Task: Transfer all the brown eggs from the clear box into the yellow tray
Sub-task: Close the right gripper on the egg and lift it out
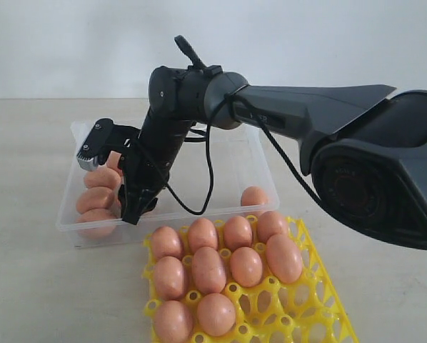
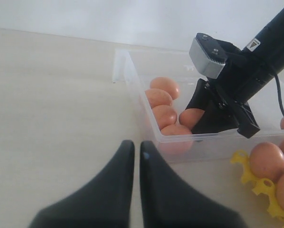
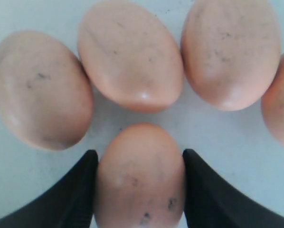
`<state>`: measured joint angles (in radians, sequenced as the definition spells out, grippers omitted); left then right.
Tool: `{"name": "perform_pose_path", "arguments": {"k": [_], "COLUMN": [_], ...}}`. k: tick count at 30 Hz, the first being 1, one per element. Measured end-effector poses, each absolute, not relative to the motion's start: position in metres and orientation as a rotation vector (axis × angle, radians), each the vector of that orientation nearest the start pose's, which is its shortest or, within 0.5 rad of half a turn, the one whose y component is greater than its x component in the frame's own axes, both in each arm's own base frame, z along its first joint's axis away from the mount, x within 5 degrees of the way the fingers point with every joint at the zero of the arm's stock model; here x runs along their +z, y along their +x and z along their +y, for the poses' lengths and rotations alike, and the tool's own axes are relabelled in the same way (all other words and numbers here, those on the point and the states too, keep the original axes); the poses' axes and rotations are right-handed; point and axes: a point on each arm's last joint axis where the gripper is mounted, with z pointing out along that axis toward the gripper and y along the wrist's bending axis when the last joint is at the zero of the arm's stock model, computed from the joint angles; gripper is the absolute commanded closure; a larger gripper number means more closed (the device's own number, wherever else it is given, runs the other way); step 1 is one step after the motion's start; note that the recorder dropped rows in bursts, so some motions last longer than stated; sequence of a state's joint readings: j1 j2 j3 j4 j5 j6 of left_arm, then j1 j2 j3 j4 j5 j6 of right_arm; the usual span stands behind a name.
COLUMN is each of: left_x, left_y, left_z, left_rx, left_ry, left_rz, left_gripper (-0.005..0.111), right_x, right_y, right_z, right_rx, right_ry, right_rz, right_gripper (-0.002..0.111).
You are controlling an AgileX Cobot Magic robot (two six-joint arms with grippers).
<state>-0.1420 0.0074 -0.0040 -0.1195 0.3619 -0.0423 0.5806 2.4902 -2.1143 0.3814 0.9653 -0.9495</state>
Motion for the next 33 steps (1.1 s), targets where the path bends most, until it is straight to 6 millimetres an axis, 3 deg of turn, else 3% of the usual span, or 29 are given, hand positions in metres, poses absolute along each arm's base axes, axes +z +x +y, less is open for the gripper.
{"name": "perform_pose_path", "arguments": {"k": [7, 18, 22, 25, 29, 32, 33], "left_x": [0.182, 0.182, 0.182, 0.182, 0.182, 0.182, 0.182], "left_y": [0.052, 0.052, 0.052, 0.052, 0.052, 0.052, 0.052], "left_z": [-0.011, -0.011, -0.011, -0.011, -0.011, -0.011, -0.011], "left_rx": [-0.245, -0.245, -0.245, -0.245, -0.245, -0.245, -0.245], "left_ry": [0.018, 0.018, 0.018, 0.018, 0.018, 0.018, 0.018], "left_rz": [1.853, 1.853, 1.853, 1.853, 1.853, 1.853, 1.853], "left_gripper": [0.103, 0.103, 0.103, 0.103, 0.103, 0.103, 0.103], "right_x": [0.143, 0.212, 0.264, 0.292, 0.290, 0.289, 0.294], "right_y": [0.423, 0.411, 0.404, 0.378, 0.333, 0.297, 0.280], "right_z": [0.308, 0.295, 0.293, 0.301, 0.306, 0.288, 0.271], "right_rx": [0.391, 0.382, 0.444, 0.464, 0.473, 0.521, 0.545], "right_ry": [-1.593, -1.310, -1.025, -0.918, -0.792, -0.714, -0.685], "right_rz": [2.246, 2.440, 2.379, 2.282, 2.174, 2.021, 1.944], "right_gripper": [0.108, 0.109, 0.109, 0.109, 0.109, 0.109, 0.109]}}
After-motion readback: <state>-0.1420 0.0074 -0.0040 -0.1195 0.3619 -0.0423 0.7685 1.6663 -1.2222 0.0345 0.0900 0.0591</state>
